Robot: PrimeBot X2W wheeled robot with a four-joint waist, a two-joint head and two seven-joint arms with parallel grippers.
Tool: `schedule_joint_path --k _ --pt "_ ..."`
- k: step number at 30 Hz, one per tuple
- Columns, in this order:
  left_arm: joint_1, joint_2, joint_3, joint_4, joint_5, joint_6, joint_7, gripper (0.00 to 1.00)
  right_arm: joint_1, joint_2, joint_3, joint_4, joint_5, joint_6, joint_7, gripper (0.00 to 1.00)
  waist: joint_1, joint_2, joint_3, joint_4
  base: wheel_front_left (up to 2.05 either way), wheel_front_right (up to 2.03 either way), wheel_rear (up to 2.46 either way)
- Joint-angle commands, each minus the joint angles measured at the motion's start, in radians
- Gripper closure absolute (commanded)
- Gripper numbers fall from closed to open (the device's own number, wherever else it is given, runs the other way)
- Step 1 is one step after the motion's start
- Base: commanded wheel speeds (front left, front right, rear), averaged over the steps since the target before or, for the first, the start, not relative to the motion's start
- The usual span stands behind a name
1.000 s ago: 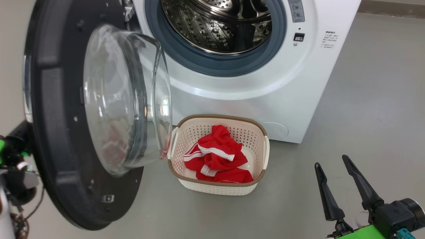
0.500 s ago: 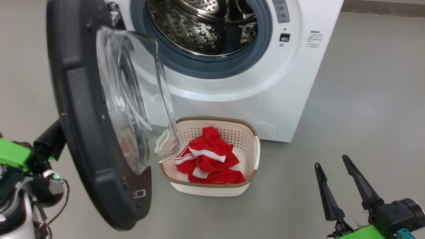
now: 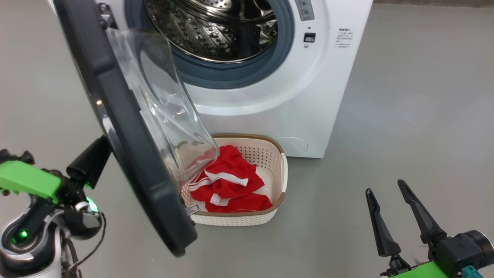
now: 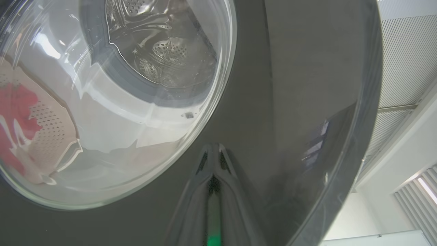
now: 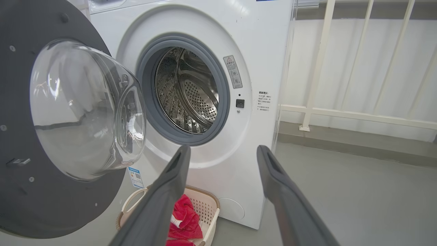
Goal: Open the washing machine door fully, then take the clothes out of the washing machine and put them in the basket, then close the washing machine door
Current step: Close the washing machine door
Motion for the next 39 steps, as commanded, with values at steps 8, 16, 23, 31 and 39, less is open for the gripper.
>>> schedule_joint_path --k 8,16,23,31,39 --pt "0.002 0.011 -0.047 -0.037 -0.059 -0.045 -0.041 1.00 -0.051 -0.013 0.014 -0.031 0.009 0.006 -0.006 0.00 0.0000 0.0000 0.032 -0.047 0.00 0.00 0.00" --pt "-0.010 0.011 -0.095 -0.039 -0.091 -0.073 -0.079 1.00 -0.065 -0.013 0.015 -0.034 0.009 0.006 -0.006 0.00 0.0000 0.0000 0.058 -0.079 0.00 0.00 0.00" --pt "-0.040 0.011 -0.131 -0.029 -0.120 -0.098 -0.107 1.00 -0.079 -0.013 0.015 -0.036 0.010 0.006 -0.006 0.00 0.0000 0.0000 0.082 -0.106 0.00 0.00 0.00" --pt "-0.095 0.011 -0.155 0.015 -0.107 -0.134 -0.153 1.00 -0.094 -0.013 0.017 -0.035 0.014 0.006 -0.006 0.00 0.0000 0.0000 0.104 -0.139 0.00 0.00 0.00" --pt "-0.169 0.011 -0.199 0.082 -0.128 -0.173 -0.191 1.00 -0.105 -0.013 0.016 -0.034 0.015 0.006 -0.006 0.00 0.0000 0.0000 0.128 -0.185 0.00 0.00 0.00"
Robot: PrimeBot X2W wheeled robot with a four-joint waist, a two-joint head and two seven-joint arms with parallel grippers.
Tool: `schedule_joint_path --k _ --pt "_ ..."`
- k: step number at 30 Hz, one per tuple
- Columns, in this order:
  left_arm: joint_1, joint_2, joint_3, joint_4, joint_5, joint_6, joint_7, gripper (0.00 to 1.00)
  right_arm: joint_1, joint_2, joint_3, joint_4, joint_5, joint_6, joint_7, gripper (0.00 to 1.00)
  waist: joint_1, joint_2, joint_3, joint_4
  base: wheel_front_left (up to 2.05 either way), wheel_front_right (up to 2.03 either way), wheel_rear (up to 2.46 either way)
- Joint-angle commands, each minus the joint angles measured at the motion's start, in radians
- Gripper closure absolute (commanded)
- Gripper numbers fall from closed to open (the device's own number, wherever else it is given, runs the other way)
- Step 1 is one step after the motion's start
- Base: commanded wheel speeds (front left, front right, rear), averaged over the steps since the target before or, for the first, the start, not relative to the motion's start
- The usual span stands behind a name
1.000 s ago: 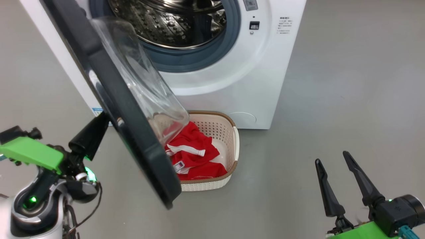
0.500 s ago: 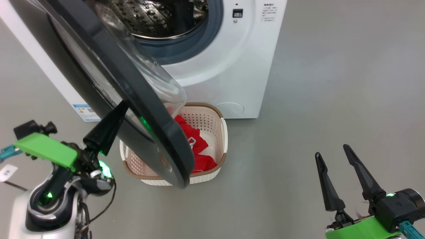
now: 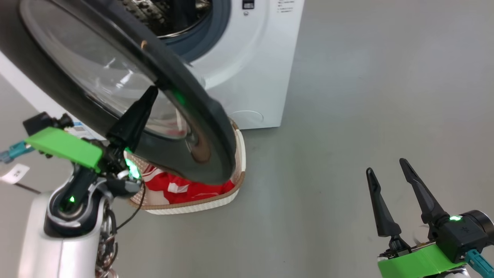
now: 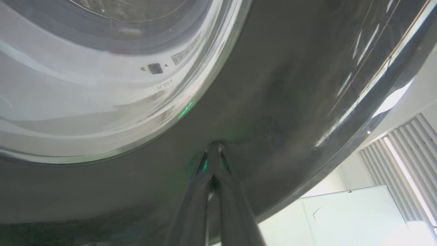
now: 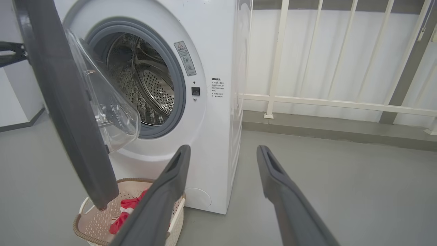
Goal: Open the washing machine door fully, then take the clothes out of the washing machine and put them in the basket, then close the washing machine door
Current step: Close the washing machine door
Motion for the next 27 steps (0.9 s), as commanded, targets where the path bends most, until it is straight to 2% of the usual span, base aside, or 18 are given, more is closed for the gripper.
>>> schedule_joint_path --k 1,20,27 --pt "-0.043 0.012 0.011 -0.016 -0.004 -0.018 -0.005 1.00 -0.029 -0.013 0.017 -0.026 0.014 0.006 -0.006 0.00 0.0000 0.0000 0.012 -0.017 0.00 0.00 0.00" --pt "-0.229 0.012 -0.019 0.164 0.049 -0.105 -0.090 1.00 -0.049 -0.013 0.020 -0.029 0.013 0.006 -0.006 0.00 0.0000 0.0000 0.085 -0.071 0.00 0.00 0.00" --pt "-0.306 0.012 -0.041 0.229 0.051 -0.125 -0.117 1.00 -0.056 -0.013 0.024 -0.033 0.011 0.006 -0.006 0.00 0.0000 0.0000 0.110 -0.086 0.00 0.00 0.00"
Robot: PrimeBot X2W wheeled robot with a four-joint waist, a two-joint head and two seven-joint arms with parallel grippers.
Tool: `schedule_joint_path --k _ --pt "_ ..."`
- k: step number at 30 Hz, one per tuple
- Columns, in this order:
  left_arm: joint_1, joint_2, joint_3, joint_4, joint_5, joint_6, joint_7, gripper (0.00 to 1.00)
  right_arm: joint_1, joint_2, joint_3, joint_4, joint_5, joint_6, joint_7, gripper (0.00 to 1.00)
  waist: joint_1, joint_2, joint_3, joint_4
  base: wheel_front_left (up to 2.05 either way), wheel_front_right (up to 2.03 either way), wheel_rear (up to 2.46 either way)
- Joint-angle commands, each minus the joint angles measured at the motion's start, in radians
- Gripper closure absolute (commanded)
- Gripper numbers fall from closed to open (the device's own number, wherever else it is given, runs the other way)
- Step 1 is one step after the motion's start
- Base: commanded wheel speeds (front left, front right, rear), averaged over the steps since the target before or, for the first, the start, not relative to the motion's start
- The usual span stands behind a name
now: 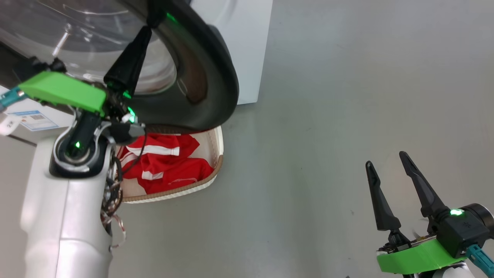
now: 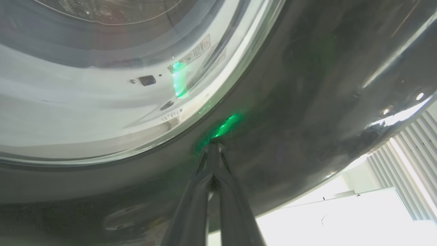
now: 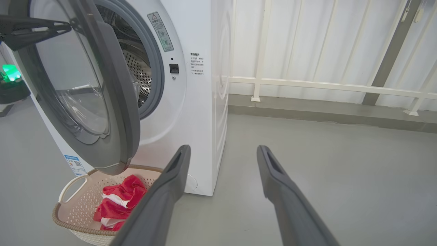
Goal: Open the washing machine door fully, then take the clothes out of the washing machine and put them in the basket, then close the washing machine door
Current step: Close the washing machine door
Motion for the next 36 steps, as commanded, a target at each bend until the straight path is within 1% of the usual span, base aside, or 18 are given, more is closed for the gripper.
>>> schedule_joint_path --k 1,4,18,27,36 --pt "-0.046 0.020 0.011 -0.012 0.013 -0.017 -0.006 1.00 -0.032 -0.013 0.020 -0.027 0.008 0.006 -0.006 0.00 0.0000 0.0000 0.008 -0.006 0.00 0.00 0.00" --pt "-0.070 0.020 0.006 0.010 0.015 -0.024 -0.014 1.00 -0.031 -0.013 0.018 -0.029 0.009 0.006 -0.006 0.00 0.0000 0.0000 0.015 -0.007 0.00 0.00 0.00" --pt "-0.231 0.020 -0.039 0.142 -0.027 -0.084 -0.075 1.00 -0.048 -0.013 0.025 -0.037 0.008 0.006 -0.006 0.00 0.0000 0.0000 0.090 -0.011 0.00 0.00 0.00" --pt "-0.314 0.020 -0.054 0.204 -0.037 -0.100 -0.091 1.00 -0.068 -0.013 0.034 -0.033 0.009 0.006 -0.006 0.00 0.0000 0.0000 0.117 -0.025 0.00 0.00 0.00" --pt "-0.349 0.022 -0.046 0.244 -0.043 -0.109 -0.090 1.00 -0.077 -0.013 0.039 -0.028 0.017 0.006 -0.006 0.00 0.0000 0.0000 0.123 -0.034 0.00 0.00 0.00"
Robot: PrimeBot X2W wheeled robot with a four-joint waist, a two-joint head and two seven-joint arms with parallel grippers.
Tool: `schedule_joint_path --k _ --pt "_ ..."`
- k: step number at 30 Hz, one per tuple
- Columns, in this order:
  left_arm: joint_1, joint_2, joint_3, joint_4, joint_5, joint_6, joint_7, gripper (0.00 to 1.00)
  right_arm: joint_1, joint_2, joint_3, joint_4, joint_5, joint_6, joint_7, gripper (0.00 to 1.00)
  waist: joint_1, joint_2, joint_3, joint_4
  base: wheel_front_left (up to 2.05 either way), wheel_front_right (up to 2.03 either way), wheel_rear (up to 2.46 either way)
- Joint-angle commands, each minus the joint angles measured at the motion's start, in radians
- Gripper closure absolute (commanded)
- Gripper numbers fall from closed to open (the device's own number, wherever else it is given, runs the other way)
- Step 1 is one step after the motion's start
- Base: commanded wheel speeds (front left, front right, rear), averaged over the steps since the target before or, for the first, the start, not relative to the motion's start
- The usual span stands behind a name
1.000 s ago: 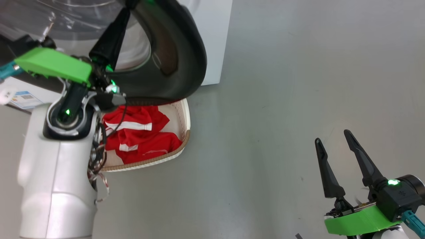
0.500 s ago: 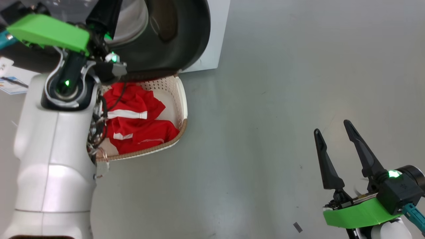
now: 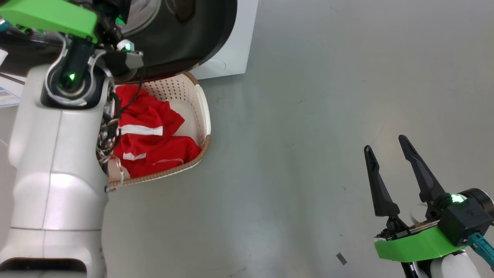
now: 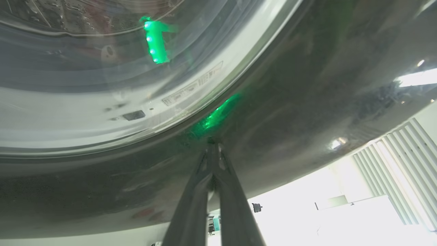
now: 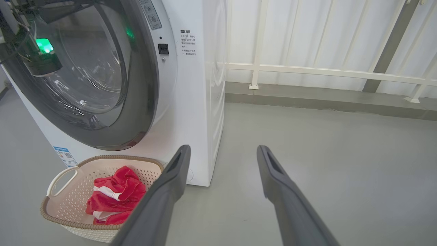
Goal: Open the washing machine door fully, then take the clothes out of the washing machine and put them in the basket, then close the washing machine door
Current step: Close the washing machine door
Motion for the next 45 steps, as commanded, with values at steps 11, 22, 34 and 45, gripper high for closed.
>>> schedule_joint_path --k 11,22,34,45 --pt "0.007 0.028 0.012 -0.018 -0.031 -0.020 0.007 1.00 -0.020 -0.013 0.025 -0.010 0.004 0.006 -0.006 0.00 -0.0001 0.0000 -0.023 0.016 0.00 0.00 0.00" --pt "0.194 0.027 -0.015 -0.145 -0.047 -0.010 -0.002 1.00 -0.005 -0.013 0.024 0.000 0.005 0.006 -0.006 0.00 -0.0001 0.0000 -0.090 0.045 0.00 0.00 0.00" --pt "0.530 0.030 -0.018 -0.414 -0.032 0.044 -0.056 1.00 0.040 -0.013 0.018 0.015 0.009 0.006 -0.006 0.00 -0.0001 0.0000 -0.208 0.077 0.00 0.00 0.00" --pt "0.811 0.038 -0.047 -0.579 0.031 0.065 -0.116 0.00 0.098 -0.013 0.021 0.017 0.014 0.006 -0.006 0.00 -0.0001 0.0000 -0.326 0.119 0.00 0.00 0.00"
